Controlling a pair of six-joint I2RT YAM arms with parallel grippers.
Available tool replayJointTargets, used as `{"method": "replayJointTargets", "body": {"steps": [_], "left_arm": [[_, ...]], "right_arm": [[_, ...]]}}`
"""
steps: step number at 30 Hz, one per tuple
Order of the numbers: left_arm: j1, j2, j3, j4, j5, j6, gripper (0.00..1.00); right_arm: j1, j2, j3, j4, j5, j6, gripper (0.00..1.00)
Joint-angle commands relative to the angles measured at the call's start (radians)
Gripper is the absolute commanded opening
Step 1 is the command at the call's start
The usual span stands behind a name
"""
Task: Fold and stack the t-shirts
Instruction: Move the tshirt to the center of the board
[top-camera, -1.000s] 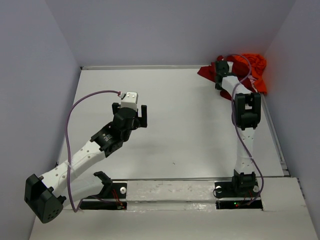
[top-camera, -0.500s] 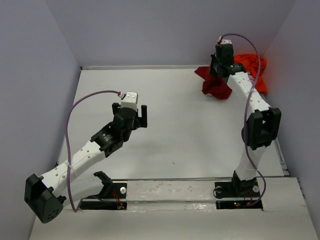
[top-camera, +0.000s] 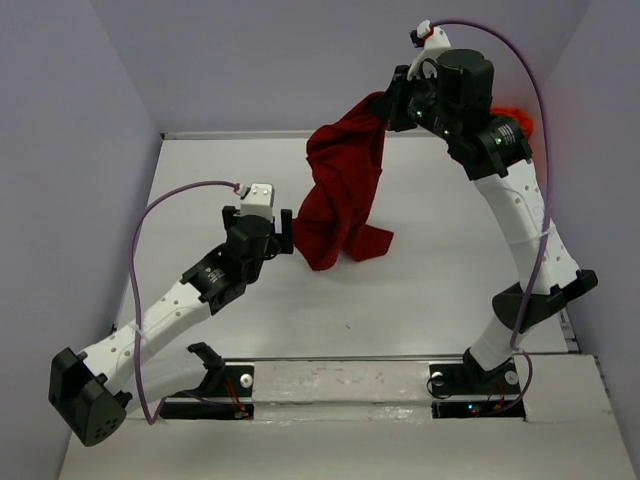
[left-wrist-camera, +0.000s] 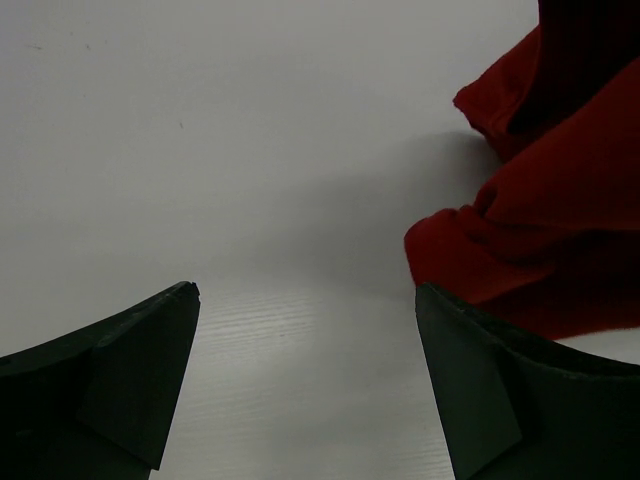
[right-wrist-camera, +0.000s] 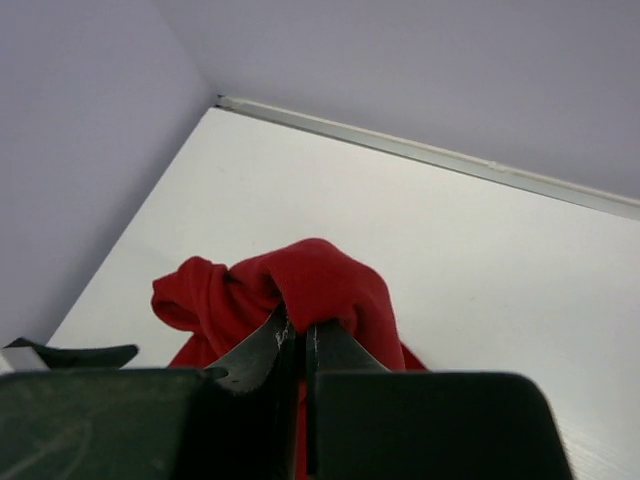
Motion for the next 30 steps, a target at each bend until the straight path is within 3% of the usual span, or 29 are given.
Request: {"method": "replayJointTargets", "body": {"steps": [1,6,11,14,17,23,24,25,26,28,30], "left_arm": [[-0.001,-0.015,0.020,0.005,-0.037,-0.007,0.99],[-0.001,-0.030,0.020,0.000,-0.053,-0.010,0.99],[-0.001,-0.032,0.020,-0.001,-0.054,-0.010,0.99],[-0.001,-0.032,0.023,0.000,-0.051,-0.007,0.99],[-0.001,-0.035,0.023,-0.003,-0.053,-0.007,0.99],[-0.001,-0.040,0.025,-0.001,-0.036,-0.007,0.99],[-0.001,-0.041,0.025,-0.001,-0.033,-0.007,0.99],[-0.001,-0.043,0.025,0.002,-0.030,-0.008,0.99],[-0.001,-0.046,0.024,0.003,-0.028,-0.008,0.99],[-0.001,-0.046,0.025,0.003,-0.031,-0.007,0.99],[-0.001,-0.046,0.025,0.002,-0.028,-0.005,0.99]], "right_arm": [[-0.001,-0.019,0.095,-0.028,-0.100,0.032,0.00],[-0.001,-0.085,-0.075,0.020,0.140,0.001,0.00],[-0.001,-0.097,-0.385,0.075,0.452,-0.016,0.00],[-0.013,-0.096,-0.577,0.138,0.556,-0.013,0.00],[-0.027,-0.068,-0.711,0.171,0.616,0.001,0.00],[-0.074,0.050,-0.792,0.196,0.632,0.010,0.00],[-0.074,0.062,-0.787,0.181,0.620,0.019,0.04],[-0.074,0.068,-0.787,0.167,0.598,0.024,0.31],[-0.074,0.067,-0.796,0.162,0.577,0.030,0.40],[-0.074,0.029,-0.841,0.165,0.523,0.055,0.55],[-0.074,-0.006,-0.876,0.168,0.480,0.074,0.60]]}}
